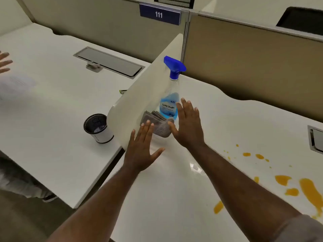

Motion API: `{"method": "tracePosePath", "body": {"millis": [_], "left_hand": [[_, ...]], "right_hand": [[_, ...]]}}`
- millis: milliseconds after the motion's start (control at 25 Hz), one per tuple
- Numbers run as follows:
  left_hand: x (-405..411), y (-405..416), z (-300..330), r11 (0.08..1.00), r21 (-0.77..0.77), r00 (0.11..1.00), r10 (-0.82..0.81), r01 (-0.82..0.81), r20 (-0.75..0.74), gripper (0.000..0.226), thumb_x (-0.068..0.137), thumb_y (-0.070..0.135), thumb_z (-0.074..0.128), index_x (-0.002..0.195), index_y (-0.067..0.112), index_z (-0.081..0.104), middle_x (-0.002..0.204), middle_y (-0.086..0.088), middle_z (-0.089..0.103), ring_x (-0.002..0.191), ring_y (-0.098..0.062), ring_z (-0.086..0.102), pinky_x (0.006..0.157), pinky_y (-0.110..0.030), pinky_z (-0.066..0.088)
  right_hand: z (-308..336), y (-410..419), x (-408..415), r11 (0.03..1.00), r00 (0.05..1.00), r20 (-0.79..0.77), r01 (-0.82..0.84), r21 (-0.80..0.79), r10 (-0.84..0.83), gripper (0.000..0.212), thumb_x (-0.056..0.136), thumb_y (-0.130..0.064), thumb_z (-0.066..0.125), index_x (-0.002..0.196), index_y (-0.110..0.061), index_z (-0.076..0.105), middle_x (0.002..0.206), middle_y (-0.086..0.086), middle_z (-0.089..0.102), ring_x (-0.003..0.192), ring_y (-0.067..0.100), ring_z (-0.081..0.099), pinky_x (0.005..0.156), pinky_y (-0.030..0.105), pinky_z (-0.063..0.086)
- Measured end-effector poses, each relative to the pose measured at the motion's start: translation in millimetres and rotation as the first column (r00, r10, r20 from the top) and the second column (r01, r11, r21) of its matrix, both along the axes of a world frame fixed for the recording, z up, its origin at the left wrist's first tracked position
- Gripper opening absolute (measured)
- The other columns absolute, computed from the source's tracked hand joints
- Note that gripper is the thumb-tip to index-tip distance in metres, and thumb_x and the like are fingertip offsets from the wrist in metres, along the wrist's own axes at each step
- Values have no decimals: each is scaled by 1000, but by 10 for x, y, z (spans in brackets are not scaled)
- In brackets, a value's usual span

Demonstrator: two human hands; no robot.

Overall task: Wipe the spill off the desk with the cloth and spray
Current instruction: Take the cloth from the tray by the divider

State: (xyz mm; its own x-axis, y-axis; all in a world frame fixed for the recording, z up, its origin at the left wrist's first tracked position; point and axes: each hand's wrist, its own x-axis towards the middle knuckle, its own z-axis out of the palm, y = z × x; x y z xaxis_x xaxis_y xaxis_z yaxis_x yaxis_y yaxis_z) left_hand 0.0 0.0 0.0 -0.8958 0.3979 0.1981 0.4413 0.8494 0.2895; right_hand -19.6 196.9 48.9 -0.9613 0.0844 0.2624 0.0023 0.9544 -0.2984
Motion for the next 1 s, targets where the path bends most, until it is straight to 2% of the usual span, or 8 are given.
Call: {"method": "tracePosePath", "body": {"millis": [120, 240, 320, 440, 560, 680, 800, 1000], "left_hand": [[-14, -74, -40, 999, -37, 1000, 18, -18, -2, 90, 89, 70, 39, 155, 14, 17, 164, -4, 11, 151, -17, 8, 121, -45, 11], [-10, -119, -113, 998, -67, 999, -3, 5, 32, 89, 89, 70, 36, 155, 13, 18, 163, -4, 12, 151, -18, 9, 122, -44, 15], [-16, -151, -154, 997, -75, 999, -20, 23, 40, 88, 90, 70, 35, 155, 14, 16, 163, -3, 10, 151, -18, 7, 122, -43, 15], [-3, -159, -175, 997, -76, 998, -24, 28, 54, 90, 90, 72, 33, 156, 14, 14, 164, -3, 9, 151, -17, 5, 121, -39, 12], [-9, -158, -187, 995, -93, 998, -34, 40, 60, 93, 88, 74, 31, 156, 13, 11, 164, -4, 7, 151, -17, 3, 121, -38, 11], [-19, -165, -184, 993, -113, 997, -31, 38, 68, 95, 87, 76, 30, 156, 13, 10, 164, -4, 7, 151, -17, 2, 121, -38, 10], [-25, -175, -173, 990, -133, 996, -37, 47, 76, 97, 86, 78, 28, 156, 14, 9, 164, -3, 5, 151, -17, 1, 121, -39, 9], [-19, -174, -155, 988, -145, 995, -37, 50, 89, 99, 85, 79, 30, 156, 14, 7, 164, -2, 2, 151, -16, -2, 121, -36, 3]], "right_hand": [[-23, -147, -147, 996, 999, 18, -41, -73, 43, 63, 91, -41, 61, 143, -14, 39, 151, 9, 41, 139, 28, 38, 115, 43, 31], [-41, -248, -304, 997, 989, 137, -41, -69, 50, 52, 90, -39, 62, 133, -14, 51, 131, 5, 59, 116, 22, 57, 98, 35, 48], [-53, -249, -418, 998, 971, 231, -61, 14, 56, 44, 90, -39, 57, 126, -13, 55, 122, 6, 64, 107, 25, 61, 94, 38, 47], [-47, -286, -517, 986, 921, 389, -54, 157, -11, 38, 92, -45, 50, 113, -15, 58, 110, 5, 67, 101, 26, 61, 103, 43, 32], [-71, -358, -556, 987, 888, 456, -30, 160, -47, 37, 91, -47, 54, 109, -15, 59, 106, 4, 67, 102, 24, 61, 108, 44, 28], [-79, -423, -542, 992, 905, 424, 83, -91, -37, 38, 86, -29, 70, 117, -11, 57, 118, 10, 61, 110, 28, 58, 96, 37, 44], [0, -474, -470, 911, 945, 326, 170, -376, -42, 55, 84, -6, 69, 134, -10, 48, 134, 13, 52, 121, 29, 54, 98, 32, 45], [218, -537, -336, 744, 972, 220, 207, -635, -83, 50, 82, -5, 71, 128, -10, 52, 124, 10, 62, 114, 23, 59, 92, 20, 42]]}}
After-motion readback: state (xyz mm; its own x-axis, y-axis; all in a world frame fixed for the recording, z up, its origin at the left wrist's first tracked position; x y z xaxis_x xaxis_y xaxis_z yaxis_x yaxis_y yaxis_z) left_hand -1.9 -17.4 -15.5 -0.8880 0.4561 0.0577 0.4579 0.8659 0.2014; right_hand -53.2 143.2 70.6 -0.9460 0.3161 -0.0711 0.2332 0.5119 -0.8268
